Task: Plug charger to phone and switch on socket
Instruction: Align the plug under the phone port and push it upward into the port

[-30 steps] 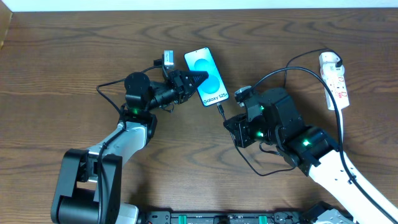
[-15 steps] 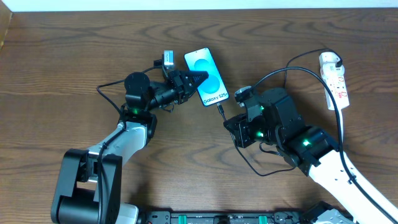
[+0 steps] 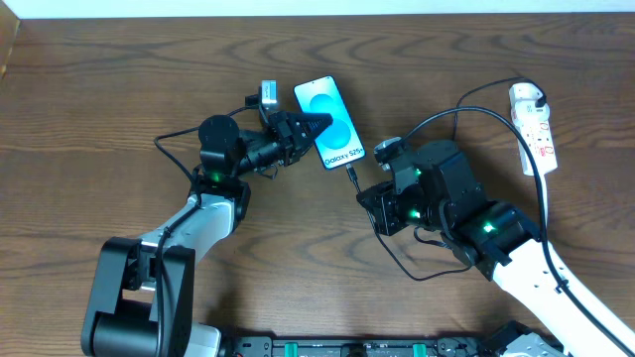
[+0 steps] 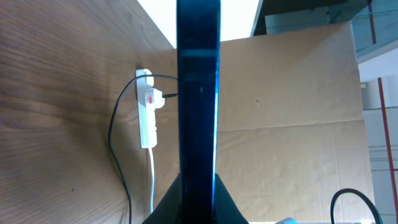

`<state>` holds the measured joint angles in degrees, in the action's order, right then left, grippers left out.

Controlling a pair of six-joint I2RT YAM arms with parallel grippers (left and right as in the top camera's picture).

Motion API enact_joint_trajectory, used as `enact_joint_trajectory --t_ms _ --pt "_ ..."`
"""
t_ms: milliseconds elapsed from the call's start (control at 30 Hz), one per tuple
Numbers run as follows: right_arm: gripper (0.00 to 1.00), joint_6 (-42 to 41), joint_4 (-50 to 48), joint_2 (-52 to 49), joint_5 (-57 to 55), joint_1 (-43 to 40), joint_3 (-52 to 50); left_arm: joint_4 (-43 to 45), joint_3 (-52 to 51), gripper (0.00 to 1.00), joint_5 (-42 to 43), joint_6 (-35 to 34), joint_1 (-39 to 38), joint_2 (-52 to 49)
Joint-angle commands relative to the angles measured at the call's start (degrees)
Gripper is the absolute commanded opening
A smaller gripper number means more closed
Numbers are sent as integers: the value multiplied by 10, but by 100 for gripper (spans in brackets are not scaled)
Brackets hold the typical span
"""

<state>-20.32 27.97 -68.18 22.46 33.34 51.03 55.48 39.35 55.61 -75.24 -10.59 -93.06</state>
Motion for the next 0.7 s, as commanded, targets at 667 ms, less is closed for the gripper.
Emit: enact_joint_trajectory --t_ms 667 --pt "1 10 -16 -7 19 5 -2 8 21 7 13 -5 1 5"
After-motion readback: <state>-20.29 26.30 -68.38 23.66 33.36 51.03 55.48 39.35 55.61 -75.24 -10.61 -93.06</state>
